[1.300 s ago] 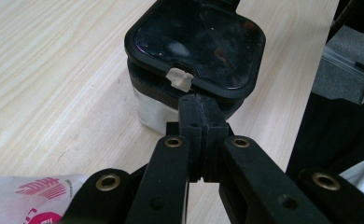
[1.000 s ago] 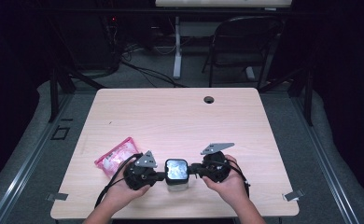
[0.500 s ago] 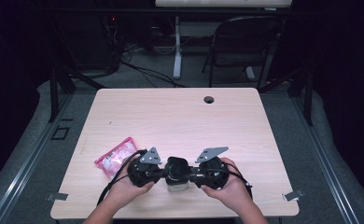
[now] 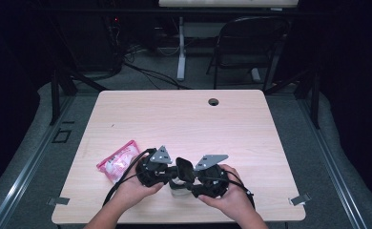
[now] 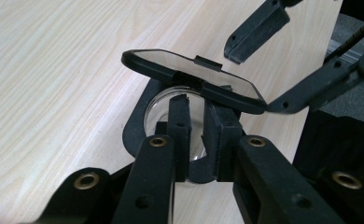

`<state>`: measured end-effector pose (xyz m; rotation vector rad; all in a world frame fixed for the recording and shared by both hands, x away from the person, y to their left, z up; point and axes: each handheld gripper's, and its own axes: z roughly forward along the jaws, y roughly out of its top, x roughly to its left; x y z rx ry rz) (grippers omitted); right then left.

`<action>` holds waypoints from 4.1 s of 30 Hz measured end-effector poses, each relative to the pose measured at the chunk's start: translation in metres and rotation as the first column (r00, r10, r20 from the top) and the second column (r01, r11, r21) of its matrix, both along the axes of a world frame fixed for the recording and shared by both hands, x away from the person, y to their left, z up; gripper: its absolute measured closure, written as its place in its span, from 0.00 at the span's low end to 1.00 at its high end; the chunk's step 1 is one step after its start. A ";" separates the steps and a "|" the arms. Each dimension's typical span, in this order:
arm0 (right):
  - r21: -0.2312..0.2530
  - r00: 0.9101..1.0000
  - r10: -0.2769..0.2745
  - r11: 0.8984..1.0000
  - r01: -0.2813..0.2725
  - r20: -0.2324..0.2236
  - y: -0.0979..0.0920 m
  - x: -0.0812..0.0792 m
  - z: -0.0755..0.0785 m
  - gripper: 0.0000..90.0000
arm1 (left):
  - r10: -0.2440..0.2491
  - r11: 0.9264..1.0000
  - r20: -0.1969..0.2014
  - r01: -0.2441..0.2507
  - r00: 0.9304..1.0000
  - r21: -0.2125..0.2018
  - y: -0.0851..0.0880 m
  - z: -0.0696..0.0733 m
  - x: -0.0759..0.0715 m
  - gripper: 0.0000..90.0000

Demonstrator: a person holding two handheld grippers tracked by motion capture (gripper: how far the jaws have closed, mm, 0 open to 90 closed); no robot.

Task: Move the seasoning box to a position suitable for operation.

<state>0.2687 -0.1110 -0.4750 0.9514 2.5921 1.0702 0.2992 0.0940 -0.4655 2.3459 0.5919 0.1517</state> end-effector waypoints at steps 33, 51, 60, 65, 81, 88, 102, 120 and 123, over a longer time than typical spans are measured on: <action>0.032 0.999 -0.035 0.999 0.035 -0.005 -0.011 0.000 0.004 0.68 | 0.098 0.991 0.009 -0.098 0.995 0.086 -0.003 -0.034 0.026 0.79; 0.082 0.993 -0.094 0.992 0.099 -0.065 -0.039 0.000 0.006 0.88 | 0.086 0.992 0.011 -0.086 0.996 0.092 -0.005 -0.035 0.027 0.78; 0.105 0.989 -0.145 0.983 0.149 -0.039 -0.044 0.007 0.006 0.90 | 0.106 0.991 0.008 -0.106 0.994 0.083 -0.011 -0.036 0.032 0.79; 0.119 0.981 -0.189 0.974 0.192 -0.031 -0.055 0.017 0.004 0.91 | 0.120 0.990 0.012 -0.121 0.993 0.073 -0.019 -0.037 0.035 0.81; 0.131 0.979 -0.197 0.970 0.203 -0.057 -0.061 0.026 0.003 0.80 | 0.154 0.988 0.030 -0.155 0.988 0.016 -0.016 -0.028 0.038 0.79; 0.110 0.980 -0.191 0.975 0.195 -0.048 -0.066 0.020 0.015 0.73 | 0.222 0.974 0.045 -0.219 0.974 -0.053 0.033 -0.008 0.025 0.72; 0.153 0.975 -0.219 0.963 0.221 -0.033 -0.063 0.021 0.020 0.62 | 0.374 0.920 0.054 -0.362 0.926 -0.149 0.123 -0.014 -0.011 0.60; 0.100 0.961 -0.274 0.956 0.275 -0.024 -0.032 0.048 -0.014 0.91 | 0.438 0.892 0.008 -0.434 0.899 -0.124 0.156 -0.028 -0.033 0.66; 0.117 0.960 -0.276 0.953 0.280 -0.045 -0.033 0.052 -0.016 0.94 | 0.449 0.888 0.012 -0.444 0.894 -0.120 0.159 -0.029 -0.035 0.66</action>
